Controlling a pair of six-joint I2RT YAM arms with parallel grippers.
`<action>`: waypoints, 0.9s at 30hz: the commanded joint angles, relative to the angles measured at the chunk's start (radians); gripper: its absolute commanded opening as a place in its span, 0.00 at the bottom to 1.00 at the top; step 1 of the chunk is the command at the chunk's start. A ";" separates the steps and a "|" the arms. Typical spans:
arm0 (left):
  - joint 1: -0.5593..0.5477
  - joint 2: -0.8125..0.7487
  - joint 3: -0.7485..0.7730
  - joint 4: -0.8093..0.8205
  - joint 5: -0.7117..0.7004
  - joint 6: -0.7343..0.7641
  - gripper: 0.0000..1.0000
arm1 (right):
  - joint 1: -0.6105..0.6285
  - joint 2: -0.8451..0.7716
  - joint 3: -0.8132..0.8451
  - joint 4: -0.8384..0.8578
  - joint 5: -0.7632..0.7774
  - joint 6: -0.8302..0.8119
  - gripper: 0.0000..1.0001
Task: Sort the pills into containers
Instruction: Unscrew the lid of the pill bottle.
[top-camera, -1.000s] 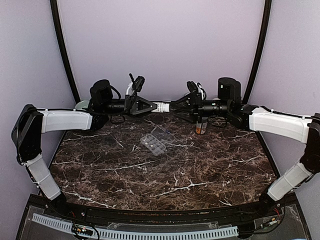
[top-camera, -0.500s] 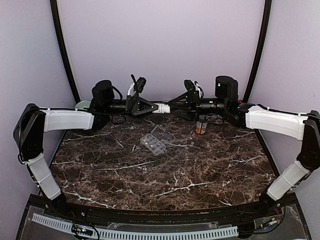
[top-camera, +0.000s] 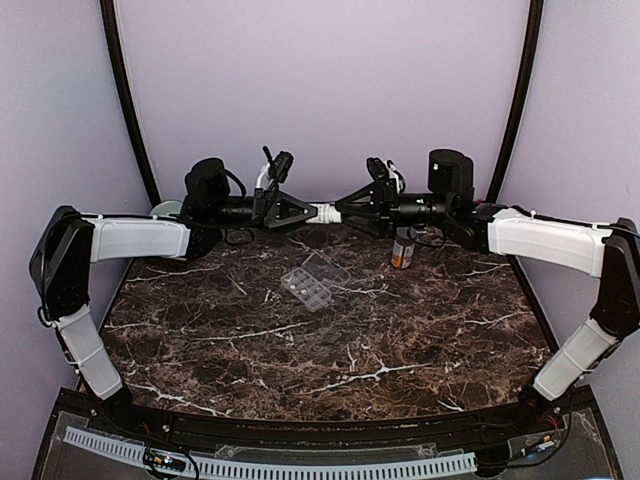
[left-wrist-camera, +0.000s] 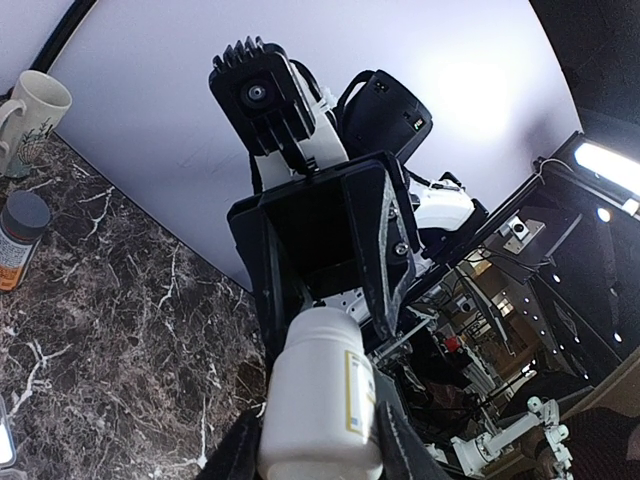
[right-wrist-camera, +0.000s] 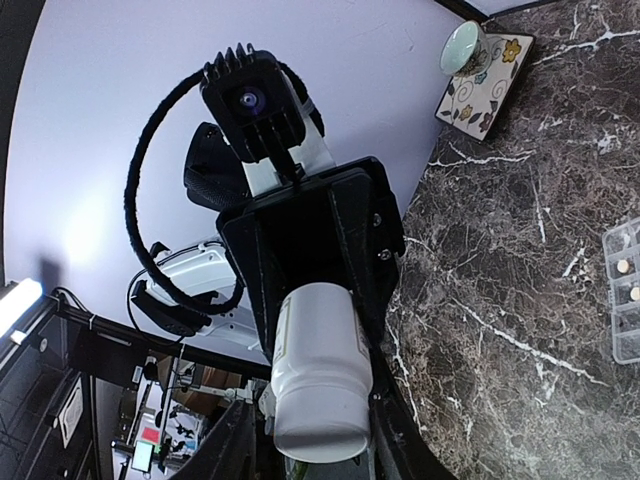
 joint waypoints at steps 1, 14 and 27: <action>0.004 0.006 0.036 0.015 0.007 0.010 0.00 | -0.003 0.006 0.037 0.043 -0.029 -0.006 0.37; 0.002 0.010 0.043 0.010 -0.001 0.014 0.00 | 0.014 0.017 0.057 -0.017 -0.024 -0.053 0.37; 0.004 0.016 0.044 0.026 -0.001 -0.001 0.00 | 0.021 0.028 0.102 -0.148 0.000 -0.169 0.08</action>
